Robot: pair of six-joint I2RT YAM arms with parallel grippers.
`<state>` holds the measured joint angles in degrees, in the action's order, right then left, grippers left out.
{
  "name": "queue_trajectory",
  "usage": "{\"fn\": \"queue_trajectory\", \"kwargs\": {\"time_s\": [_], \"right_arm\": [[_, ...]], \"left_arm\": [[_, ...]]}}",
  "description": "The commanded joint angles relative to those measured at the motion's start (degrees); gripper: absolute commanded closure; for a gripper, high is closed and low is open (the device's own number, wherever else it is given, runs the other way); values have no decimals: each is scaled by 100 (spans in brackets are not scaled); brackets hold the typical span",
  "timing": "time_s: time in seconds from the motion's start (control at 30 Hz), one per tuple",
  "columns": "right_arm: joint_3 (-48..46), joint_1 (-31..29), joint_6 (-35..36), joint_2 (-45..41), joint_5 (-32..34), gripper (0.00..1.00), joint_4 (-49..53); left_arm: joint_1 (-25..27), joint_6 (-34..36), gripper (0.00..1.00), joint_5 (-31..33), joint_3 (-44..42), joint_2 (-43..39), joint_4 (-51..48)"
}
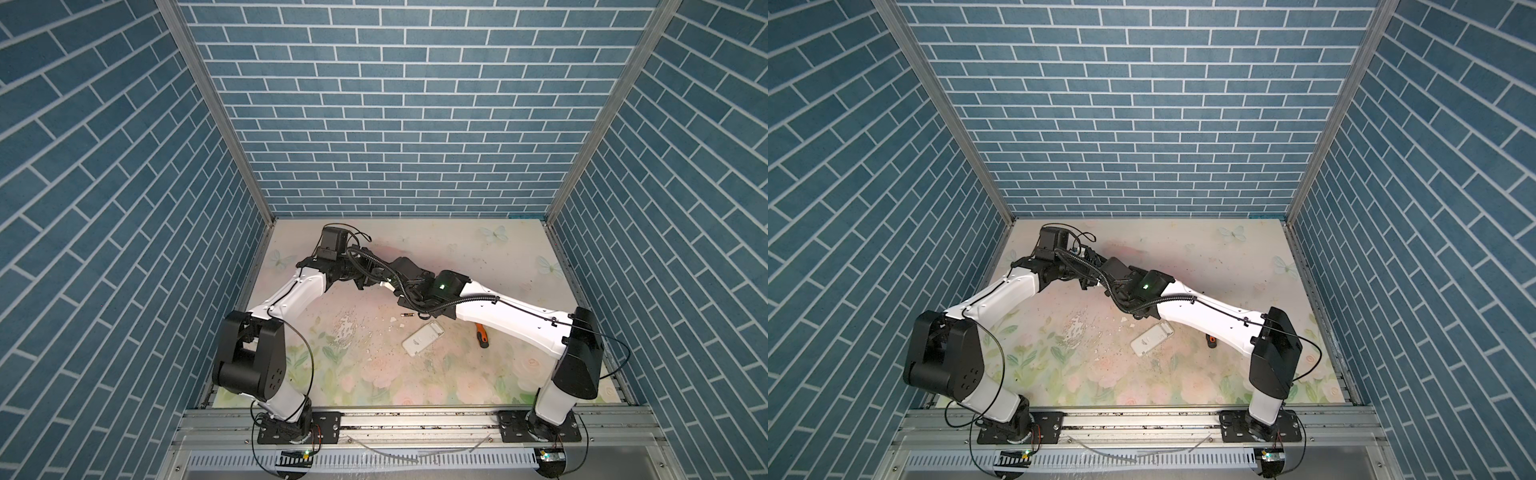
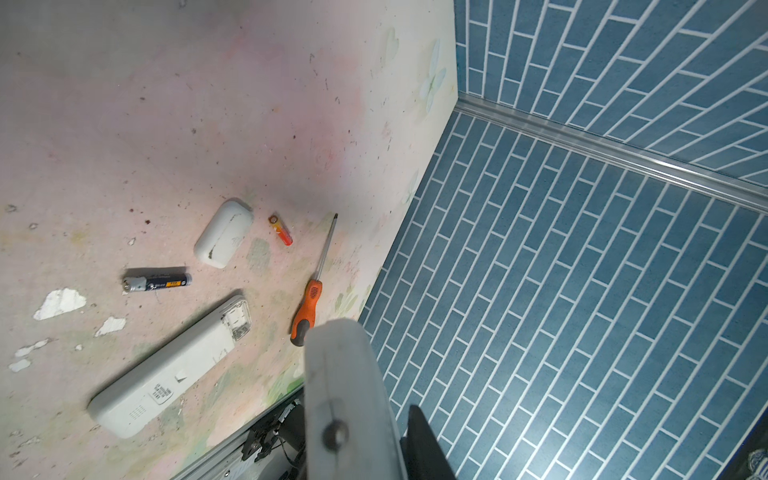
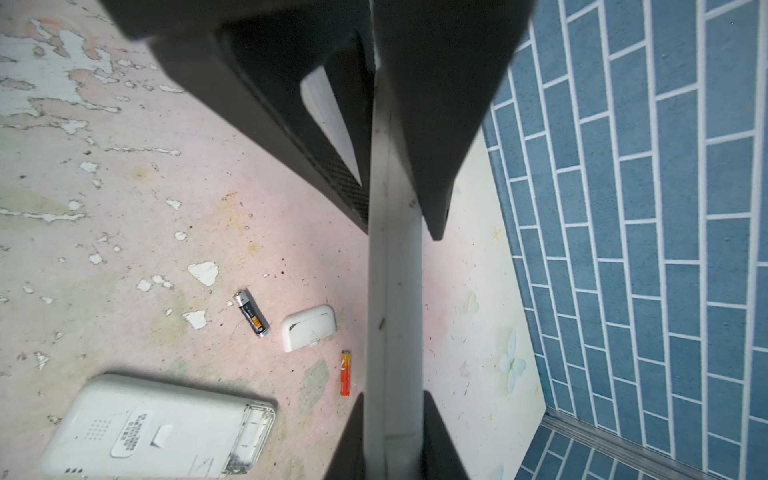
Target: Unload the batteries from the remote control
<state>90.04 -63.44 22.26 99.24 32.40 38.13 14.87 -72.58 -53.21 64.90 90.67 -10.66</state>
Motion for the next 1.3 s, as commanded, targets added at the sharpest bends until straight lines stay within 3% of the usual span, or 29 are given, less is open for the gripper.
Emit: {"fn": "queue_trajectory", "kwargs": {"time_s": [0.0,0.4,0.63,0.8,1.13,1.27], "right_arm": [[155,-85,-320,-328,110,100,-595],[260,-146,-229,-216,718,84,-996],[307,-145,-205,-219,793,62,-1176],[269,-143,-176,-296,799,52,-1241],[-16,-160,-264,-604,688,41,-1283],[-165,-183,-531,-849,362,39,-993]], "left_arm": [[-72,443,100,253,-87,-93,648],[-78,913,100,334,-83,-380,858],[-81,1296,100,421,-186,-552,890],[-78,1306,100,408,-193,-591,1028],[-90,1081,100,417,-237,-538,1546],[-153,808,100,428,-294,-468,1974]]}}
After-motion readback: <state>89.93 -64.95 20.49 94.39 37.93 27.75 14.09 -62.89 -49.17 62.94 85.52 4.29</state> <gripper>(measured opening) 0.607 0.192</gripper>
